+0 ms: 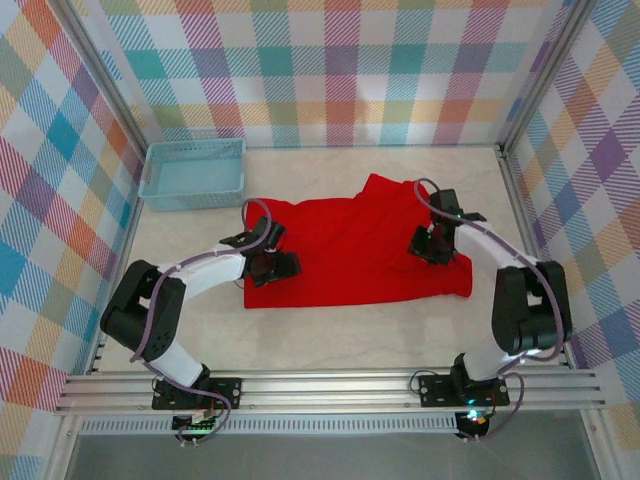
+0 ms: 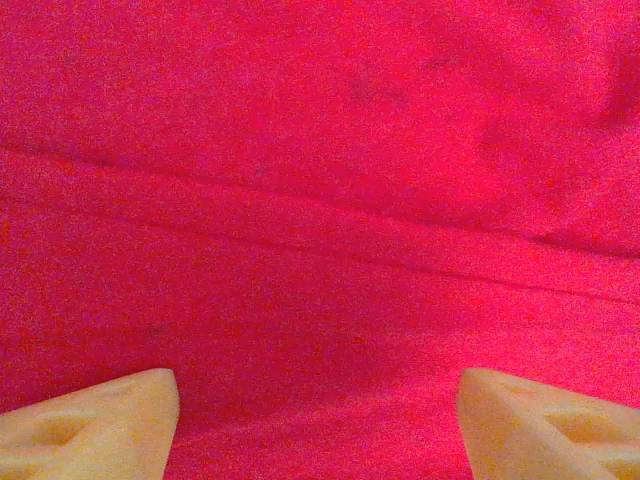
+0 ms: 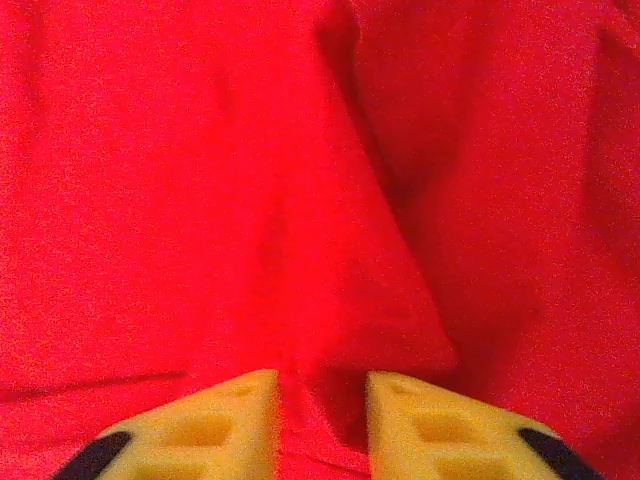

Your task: Fold the inside-out t-shirt

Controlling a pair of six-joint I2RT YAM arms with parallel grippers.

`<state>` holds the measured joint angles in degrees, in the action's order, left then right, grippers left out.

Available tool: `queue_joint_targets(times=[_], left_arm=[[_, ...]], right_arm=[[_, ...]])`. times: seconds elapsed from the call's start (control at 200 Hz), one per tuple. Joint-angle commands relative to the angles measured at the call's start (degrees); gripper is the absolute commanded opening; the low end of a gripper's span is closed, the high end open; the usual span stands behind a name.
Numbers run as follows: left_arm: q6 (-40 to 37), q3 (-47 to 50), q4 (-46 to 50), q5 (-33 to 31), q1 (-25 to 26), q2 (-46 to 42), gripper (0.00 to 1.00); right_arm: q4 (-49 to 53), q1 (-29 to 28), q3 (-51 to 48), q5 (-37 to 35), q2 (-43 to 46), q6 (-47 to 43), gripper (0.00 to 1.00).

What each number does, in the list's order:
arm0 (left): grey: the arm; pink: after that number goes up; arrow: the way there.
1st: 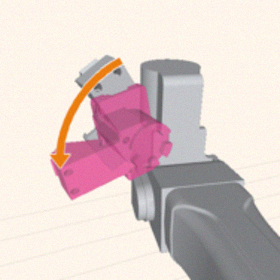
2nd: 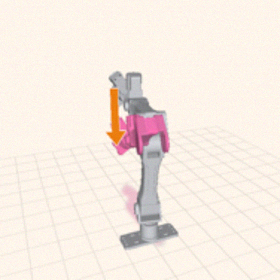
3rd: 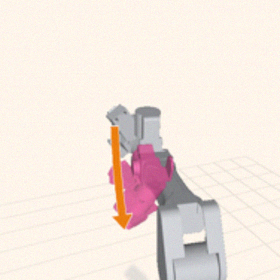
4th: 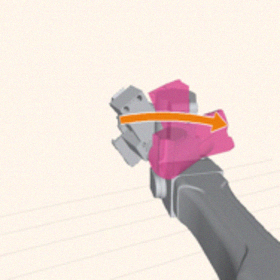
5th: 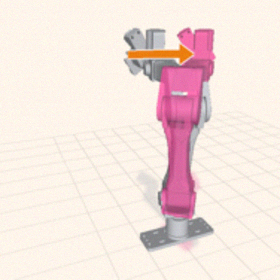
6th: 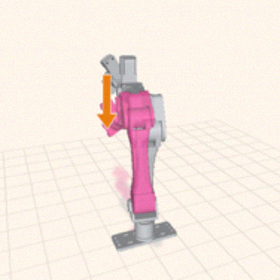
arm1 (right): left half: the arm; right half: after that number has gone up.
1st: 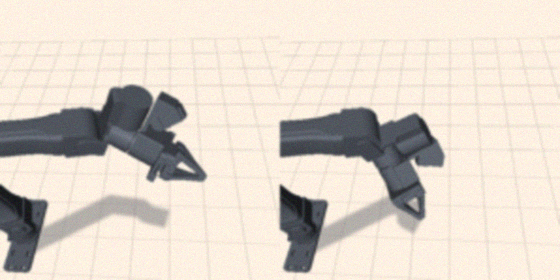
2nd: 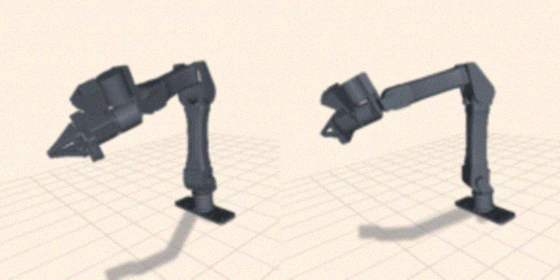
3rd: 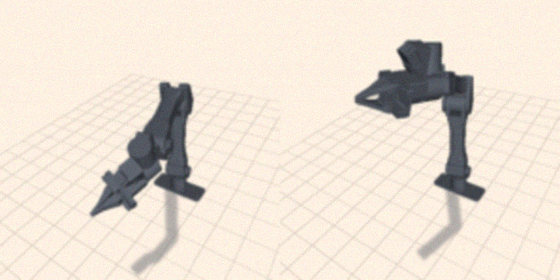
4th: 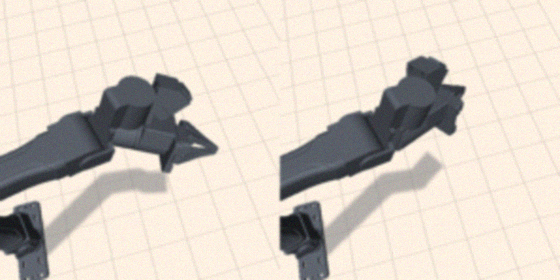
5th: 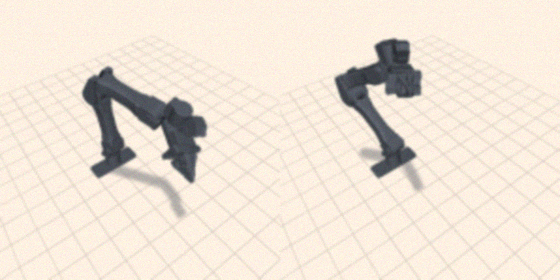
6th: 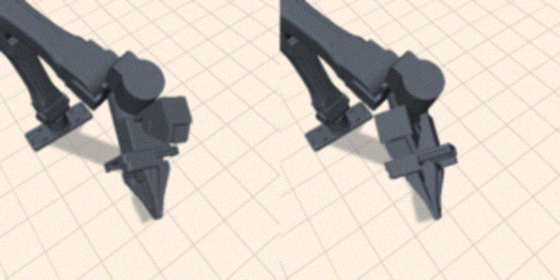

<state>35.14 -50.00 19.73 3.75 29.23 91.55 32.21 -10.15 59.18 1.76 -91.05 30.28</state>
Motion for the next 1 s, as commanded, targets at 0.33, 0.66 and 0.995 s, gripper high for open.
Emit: queue_joint_targets(times=[0.33,0.66,0.995], left_arm=[[0.4,8.4,-2.1,-4.2,0.1,-2.1,0.73],[0.4,9.6,-2.2,-5.6,0.1,-2.7,0.74],[1.2,10.4,-2.6,-5.2,0.1,-3.2,0.73]], right_arm=[[10.7,-1.8,23.4,-5.5,-11.8,-7.4,0.21],[6.6,3.1,4.8,-3.2,-1.4,-5.6,0.25],[0.4,-0.1,7.7,9.5,-10.7,-2.2,0.29]])
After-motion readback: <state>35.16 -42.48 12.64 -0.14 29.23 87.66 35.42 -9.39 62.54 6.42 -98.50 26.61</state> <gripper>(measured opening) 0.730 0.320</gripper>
